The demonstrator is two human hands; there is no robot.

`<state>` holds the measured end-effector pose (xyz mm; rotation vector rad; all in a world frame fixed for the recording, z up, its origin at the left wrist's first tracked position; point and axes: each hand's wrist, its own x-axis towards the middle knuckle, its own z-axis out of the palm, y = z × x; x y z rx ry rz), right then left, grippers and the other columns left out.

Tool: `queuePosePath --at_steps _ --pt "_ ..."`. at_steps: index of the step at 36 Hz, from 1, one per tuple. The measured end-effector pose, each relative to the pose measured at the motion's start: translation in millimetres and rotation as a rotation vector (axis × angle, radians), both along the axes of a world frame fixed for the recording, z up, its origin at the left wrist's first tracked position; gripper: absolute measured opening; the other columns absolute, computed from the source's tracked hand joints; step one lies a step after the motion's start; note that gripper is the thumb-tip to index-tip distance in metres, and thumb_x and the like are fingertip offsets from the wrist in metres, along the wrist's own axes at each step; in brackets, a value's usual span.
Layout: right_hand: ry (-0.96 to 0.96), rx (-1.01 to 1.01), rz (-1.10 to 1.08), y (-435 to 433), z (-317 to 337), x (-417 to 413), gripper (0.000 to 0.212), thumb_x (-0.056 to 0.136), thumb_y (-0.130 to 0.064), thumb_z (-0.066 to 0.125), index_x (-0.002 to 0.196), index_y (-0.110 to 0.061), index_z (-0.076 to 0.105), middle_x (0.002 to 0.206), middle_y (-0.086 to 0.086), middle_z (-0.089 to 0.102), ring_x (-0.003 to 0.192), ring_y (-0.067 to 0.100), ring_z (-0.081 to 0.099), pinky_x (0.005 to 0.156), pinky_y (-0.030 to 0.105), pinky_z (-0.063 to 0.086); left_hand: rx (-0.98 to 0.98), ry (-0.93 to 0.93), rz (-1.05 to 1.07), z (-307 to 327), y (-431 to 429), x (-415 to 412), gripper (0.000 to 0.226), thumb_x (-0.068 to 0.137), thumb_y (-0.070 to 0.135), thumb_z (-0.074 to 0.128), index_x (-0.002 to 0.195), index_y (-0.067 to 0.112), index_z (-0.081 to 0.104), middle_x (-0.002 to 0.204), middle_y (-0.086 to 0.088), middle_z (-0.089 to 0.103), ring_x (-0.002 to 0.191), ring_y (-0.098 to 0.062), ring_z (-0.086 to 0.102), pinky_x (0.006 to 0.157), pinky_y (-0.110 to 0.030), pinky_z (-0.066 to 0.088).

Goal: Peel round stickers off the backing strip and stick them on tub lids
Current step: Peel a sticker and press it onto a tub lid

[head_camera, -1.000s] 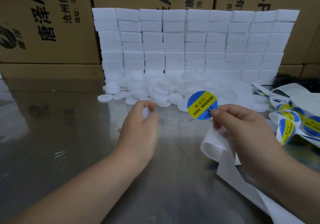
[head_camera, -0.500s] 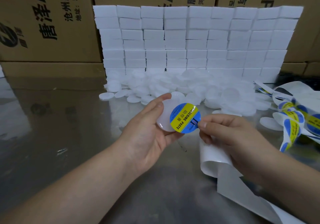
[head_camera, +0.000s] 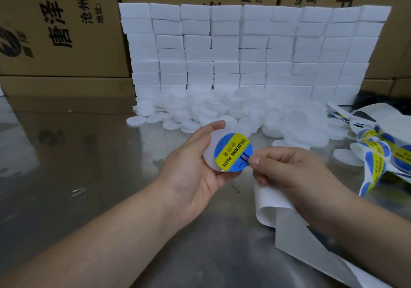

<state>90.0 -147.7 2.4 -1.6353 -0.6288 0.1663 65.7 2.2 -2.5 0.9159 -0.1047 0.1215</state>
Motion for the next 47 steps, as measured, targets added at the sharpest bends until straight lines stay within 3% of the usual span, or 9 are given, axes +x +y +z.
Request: queuePosePath --at_steps 2,5,9,14,22,30,47 --pt "0.01 0.016 -0.023 0.5 -0.9 0.2 0.024 0.075 -0.026 0.064 0.054 -0.014 0.066 0.046 -0.004 0.048 0.045 0.007 0.036 0.043 0.01 0.031 0.01 -0.005 -0.013 1.9 -1.6 -1.4 0.019 0.087 0.022 0.048 0.097 0.014 0.062 0.084 -0.013 0.068 0.069 -0.025 0.068 0.063 -0.035 0.057" --pt "-0.008 0.006 -0.05 1.6 -1.6 0.4 0.03 0.08 -0.022 0.062 0.051 -0.013 0.063 0.048 -0.001 0.048 0.048 0.008 0.035 0.044 0.012 0.03 0.025 0.002 -0.054 3.6 -3.9 -4.0 0.031 0.064 0.028 0.059 0.091 0.013 0.063 0.098 -0.021 0.065 0.076 -0.027 0.067 0.068 -0.037 0.057" --pt "-0.024 -0.021 -0.063 1.7 -0.6 -0.5 0.032 0.082 -0.022 0.061 0.051 -0.012 0.063 0.049 0.0 0.048 0.048 0.008 0.034 0.045 0.012 0.029 0.035 -0.002 -0.039 1.7 -5.1 -5.0 0.018 0.088 0.024 0.046 0.094 0.015 0.061 0.104 -0.02 0.063 0.076 -0.025 0.067 0.067 -0.034 0.057" --pt "-0.03 -0.049 -0.085 1.5 -0.4 -0.5 0.033 0.081 -0.024 0.062 0.052 -0.009 0.062 0.051 0.005 0.047 0.052 0.013 0.035 0.046 0.014 0.029 0.08 -0.057 -0.043 2.8 -7.7 -7.2 0.024 0.067 0.023 0.057 0.09 0.017 0.063 0.102 -0.02 0.062 0.072 -0.024 0.065 0.065 -0.033 0.057" --pt "-0.026 -0.047 -0.103 2.0 2.1 -3.4 0.041 0.083 -0.019 0.061 0.043 -0.013 0.056 0.041 -0.004 0.043 0.036 0.002 0.029 0.038 0.01 0.026 0.102 -0.069 -0.007 1.1 -9.0 -7.6 0.032 0.062 0.019 0.06 0.094 0.018 0.062 0.1 -0.019 0.065 0.074 -0.022 0.066 0.064 -0.032 0.057" --pt "-0.023 -0.076 -0.122 2.2 3.6 -4.7 0.043 0.084 -0.02 0.061 0.041 -0.016 0.056 0.038 -0.007 0.041 0.033 0.001 0.028 0.036 0.009 0.024 0.105 -0.049 0.025 0.0 -11.0 -7.4 0.017 0.086 0.007 0.052 0.096 0.017 0.062 0.086 -0.01 0.067 0.07 -0.019 0.067 0.065 -0.031 0.057" --pt "-0.043 -0.138 -0.165 2.1 4.8 -6.2 0.043 0.083 -0.025 0.062 0.042 -0.016 0.056 0.034 -0.01 0.036 0.03 0.003 0.023 0.033 0.011 0.02 0.117 -0.068 0.067 0.0 -11.6 -6.9 0.02 0.089 0.004 0.049 0.096 0.019 0.062 0.089 -0.01 0.067 0.067 -0.017 0.067 0.059 -0.028 0.056"
